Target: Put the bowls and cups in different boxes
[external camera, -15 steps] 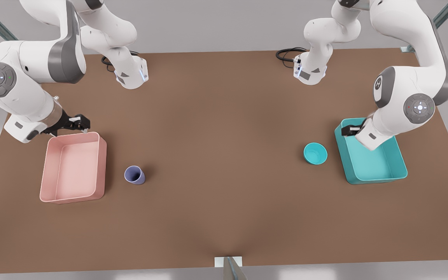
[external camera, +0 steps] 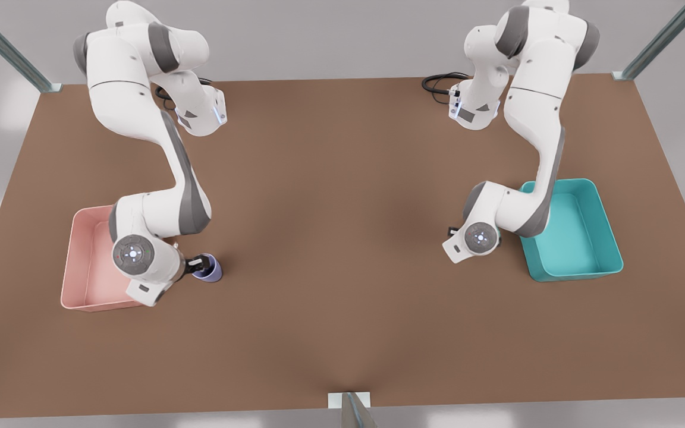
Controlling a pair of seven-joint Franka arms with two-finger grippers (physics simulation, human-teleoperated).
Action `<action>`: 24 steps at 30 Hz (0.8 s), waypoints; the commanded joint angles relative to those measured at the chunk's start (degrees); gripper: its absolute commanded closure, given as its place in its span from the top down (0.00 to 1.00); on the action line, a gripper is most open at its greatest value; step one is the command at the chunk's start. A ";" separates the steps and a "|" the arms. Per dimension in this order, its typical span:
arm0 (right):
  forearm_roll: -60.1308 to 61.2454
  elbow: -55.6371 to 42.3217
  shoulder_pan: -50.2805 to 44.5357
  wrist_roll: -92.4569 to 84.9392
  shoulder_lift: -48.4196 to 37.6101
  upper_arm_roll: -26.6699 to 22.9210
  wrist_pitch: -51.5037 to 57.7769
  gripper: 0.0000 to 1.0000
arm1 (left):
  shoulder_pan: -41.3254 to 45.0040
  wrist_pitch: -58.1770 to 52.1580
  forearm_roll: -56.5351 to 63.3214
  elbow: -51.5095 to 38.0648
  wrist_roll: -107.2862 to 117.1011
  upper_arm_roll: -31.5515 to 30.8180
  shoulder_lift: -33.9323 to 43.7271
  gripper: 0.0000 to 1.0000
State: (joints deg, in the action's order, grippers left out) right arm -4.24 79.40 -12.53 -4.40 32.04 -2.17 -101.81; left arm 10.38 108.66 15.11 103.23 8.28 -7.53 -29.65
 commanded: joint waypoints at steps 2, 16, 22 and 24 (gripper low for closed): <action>0.29 3.65 0.66 -0.70 -0.75 -0.03 -9.19 1.00 | -0.01 11.22 1.33 3.37 10.26 0.49 -0.14 1.00; 2.13 19.04 3.74 -1.49 -1.19 -0.03 -23.61 1.00 | -0.71 14.83 1.15 5.93 10.26 1.02 -2.25 0.27; 2.13 20.27 3.74 -1.49 -0.49 -0.03 -24.05 1.00 | -0.62 11.58 1.06 5.14 12.19 1.81 2.14 0.21; 2.13 21.76 3.74 -1.49 -0.67 -0.03 -23.96 1.00 | -0.62 9.38 0.89 3.38 14.30 2.25 6.80 0.21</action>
State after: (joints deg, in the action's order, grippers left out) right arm -2.20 100.87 -8.77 -5.27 31.46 -2.19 -124.79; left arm 9.84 120.81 16.50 107.19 17.35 -5.17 -23.83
